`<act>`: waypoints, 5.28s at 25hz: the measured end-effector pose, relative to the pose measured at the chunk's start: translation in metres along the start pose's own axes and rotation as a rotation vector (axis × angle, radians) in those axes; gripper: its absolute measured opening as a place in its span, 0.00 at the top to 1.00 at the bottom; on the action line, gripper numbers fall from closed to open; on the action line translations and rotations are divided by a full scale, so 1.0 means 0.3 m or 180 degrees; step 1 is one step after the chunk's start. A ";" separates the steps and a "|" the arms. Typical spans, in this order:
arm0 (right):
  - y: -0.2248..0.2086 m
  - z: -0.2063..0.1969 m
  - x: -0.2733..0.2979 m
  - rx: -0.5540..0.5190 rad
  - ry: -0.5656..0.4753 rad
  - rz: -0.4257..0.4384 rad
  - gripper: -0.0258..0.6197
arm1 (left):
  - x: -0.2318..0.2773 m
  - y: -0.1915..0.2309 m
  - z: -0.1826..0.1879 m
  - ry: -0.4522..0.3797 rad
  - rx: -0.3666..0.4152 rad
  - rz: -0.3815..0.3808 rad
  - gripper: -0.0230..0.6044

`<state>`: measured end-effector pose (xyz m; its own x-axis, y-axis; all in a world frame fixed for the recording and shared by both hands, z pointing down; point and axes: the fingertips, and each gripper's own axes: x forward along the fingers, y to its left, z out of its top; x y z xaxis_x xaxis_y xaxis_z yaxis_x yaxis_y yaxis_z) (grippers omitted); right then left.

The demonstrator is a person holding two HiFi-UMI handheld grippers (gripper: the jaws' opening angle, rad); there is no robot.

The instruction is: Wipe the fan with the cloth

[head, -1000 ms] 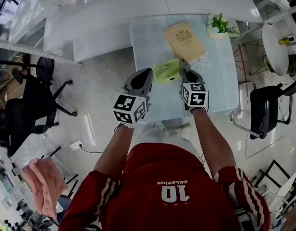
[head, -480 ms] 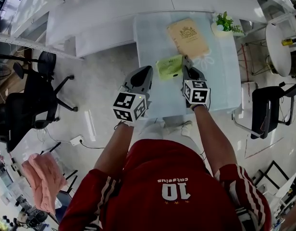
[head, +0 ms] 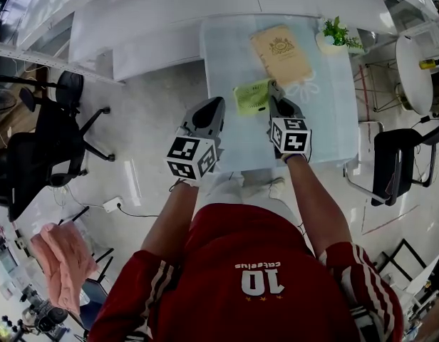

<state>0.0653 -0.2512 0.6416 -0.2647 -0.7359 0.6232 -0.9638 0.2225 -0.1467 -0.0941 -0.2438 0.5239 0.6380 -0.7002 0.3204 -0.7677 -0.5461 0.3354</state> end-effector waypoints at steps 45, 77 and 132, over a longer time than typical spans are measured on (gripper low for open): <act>0.206 0.009 0.029 -0.0183 0.0031 0.0325 0.92 | -0.080 0.030 -0.005 -0.0074 -0.0027 0.0135 0.96; 0.378 -0.002 0.068 -0.0188 0.0059 0.0572 0.92 | -0.139 0.068 -0.015 -0.0083 -0.0042 0.0226 0.96; -0.055 -0.073 -0.111 0.0052 0.0071 0.0311 0.92 | 0.067 -0.261 -0.066 -0.0060 -0.0028 0.0153 0.96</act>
<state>0.0907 -0.2164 0.6400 -0.3569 -0.6967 0.6223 -0.9339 0.2819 -0.2200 -0.0198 -0.2061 0.5216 0.5990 -0.7341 0.3197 -0.7969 -0.5075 0.3278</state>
